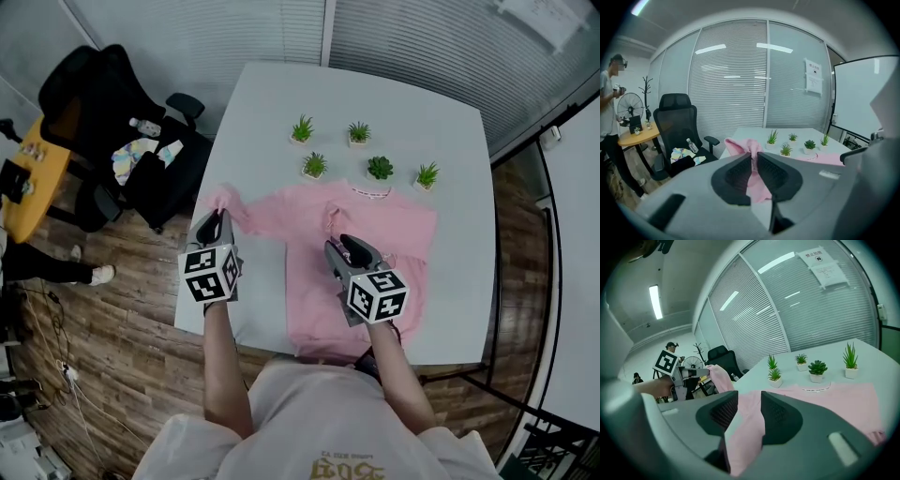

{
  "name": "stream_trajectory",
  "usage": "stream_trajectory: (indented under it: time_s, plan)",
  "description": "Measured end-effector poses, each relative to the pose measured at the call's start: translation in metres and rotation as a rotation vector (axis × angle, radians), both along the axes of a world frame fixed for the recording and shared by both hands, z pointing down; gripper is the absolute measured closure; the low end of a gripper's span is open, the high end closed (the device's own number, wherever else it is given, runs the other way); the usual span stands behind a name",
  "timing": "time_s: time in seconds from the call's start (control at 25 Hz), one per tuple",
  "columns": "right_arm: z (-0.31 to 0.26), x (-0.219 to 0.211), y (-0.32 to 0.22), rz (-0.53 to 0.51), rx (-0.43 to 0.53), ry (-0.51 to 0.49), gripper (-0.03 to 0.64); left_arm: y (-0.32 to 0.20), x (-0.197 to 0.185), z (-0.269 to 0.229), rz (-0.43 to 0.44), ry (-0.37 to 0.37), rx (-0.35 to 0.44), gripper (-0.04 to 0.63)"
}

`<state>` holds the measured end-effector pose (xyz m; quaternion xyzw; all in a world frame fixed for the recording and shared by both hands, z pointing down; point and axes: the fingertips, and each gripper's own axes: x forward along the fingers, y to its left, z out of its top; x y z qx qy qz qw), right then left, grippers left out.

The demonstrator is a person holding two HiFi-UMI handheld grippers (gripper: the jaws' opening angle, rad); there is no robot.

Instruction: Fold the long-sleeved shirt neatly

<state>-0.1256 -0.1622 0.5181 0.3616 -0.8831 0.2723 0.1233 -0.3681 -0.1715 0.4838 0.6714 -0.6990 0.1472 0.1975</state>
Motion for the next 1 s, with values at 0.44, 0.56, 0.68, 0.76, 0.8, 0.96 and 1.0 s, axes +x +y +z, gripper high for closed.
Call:
stream_trajectory:
  time_s: [0.44,0.56,0.68,0.76,0.8,0.96,1.0]
  plan:
    - [-0.007,0.026,-0.006,0.059,0.001,-0.014,0.454,-0.017,0.047,-0.015,0.095,0.007,0.027,0.551]
    - [-0.008,0.034,-0.004,0.072,0.002,-0.016,0.454,-0.019,0.058,-0.019,0.115,0.010,0.037,0.551]
    - [-0.010,0.044,-0.004,0.087,0.005,-0.017,0.454,-0.024,0.074,-0.024,0.139,0.011,0.045,0.551]
    - [-0.012,0.052,-0.004,0.098,0.007,-0.019,0.454,-0.026,0.086,-0.024,0.158,0.008,0.042,0.551]
    - [-0.014,0.056,-0.004,0.104,0.009,-0.020,0.454,-0.027,0.092,-0.024,0.168,0.008,0.040,0.551]
    - [-0.016,0.073,-0.004,0.126,0.012,-0.019,0.454,-0.032,0.118,-0.024,0.208,0.012,0.039,0.551]
    - [-0.016,0.078,-0.004,0.132,0.012,-0.019,0.454,-0.033,0.124,-0.024,0.218,0.012,0.039,0.551]
